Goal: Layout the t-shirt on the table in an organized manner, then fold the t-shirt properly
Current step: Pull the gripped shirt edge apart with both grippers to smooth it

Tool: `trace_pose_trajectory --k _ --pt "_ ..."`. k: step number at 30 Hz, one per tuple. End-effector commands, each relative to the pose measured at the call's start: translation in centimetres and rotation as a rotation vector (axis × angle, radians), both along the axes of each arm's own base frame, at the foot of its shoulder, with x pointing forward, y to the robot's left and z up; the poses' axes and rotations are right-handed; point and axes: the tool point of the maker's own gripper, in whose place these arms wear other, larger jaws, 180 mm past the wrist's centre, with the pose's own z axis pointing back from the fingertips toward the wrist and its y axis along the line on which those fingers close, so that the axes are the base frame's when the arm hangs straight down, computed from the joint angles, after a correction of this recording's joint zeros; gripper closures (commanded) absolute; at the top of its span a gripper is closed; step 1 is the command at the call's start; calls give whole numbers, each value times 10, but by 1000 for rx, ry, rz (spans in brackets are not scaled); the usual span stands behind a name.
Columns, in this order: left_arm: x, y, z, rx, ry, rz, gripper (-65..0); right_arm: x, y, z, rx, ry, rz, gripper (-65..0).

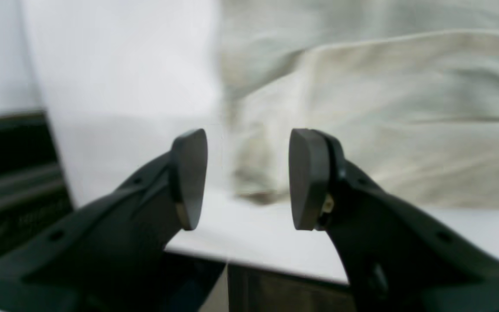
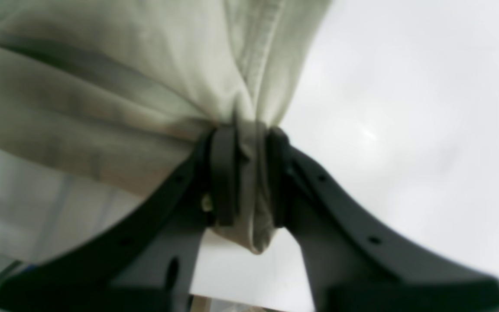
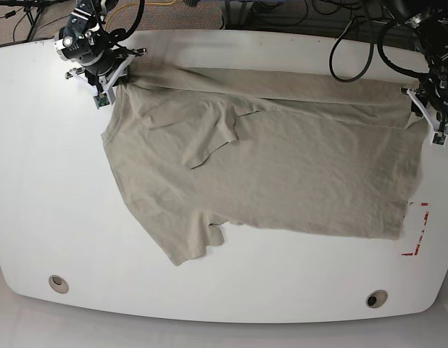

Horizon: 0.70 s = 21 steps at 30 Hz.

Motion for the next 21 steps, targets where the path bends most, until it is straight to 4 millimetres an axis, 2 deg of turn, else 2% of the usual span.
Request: trace_pose_trajectory --k 1,12,16,21 --pt "5 6 12 23 -32 0 -283 4 -11 7 -37 -15 11 -57" --pt "3 4 10 15 -27 6 -283 6 -37 15 -114 -11 45 -59" --pt "-5 -3 1 -14 14 41 -283 7 -43 17 -131 -11 52 -59" --pt "0 -22 5 -75 -10 61 -285 7 -43 17 -132 -11 53 -59"
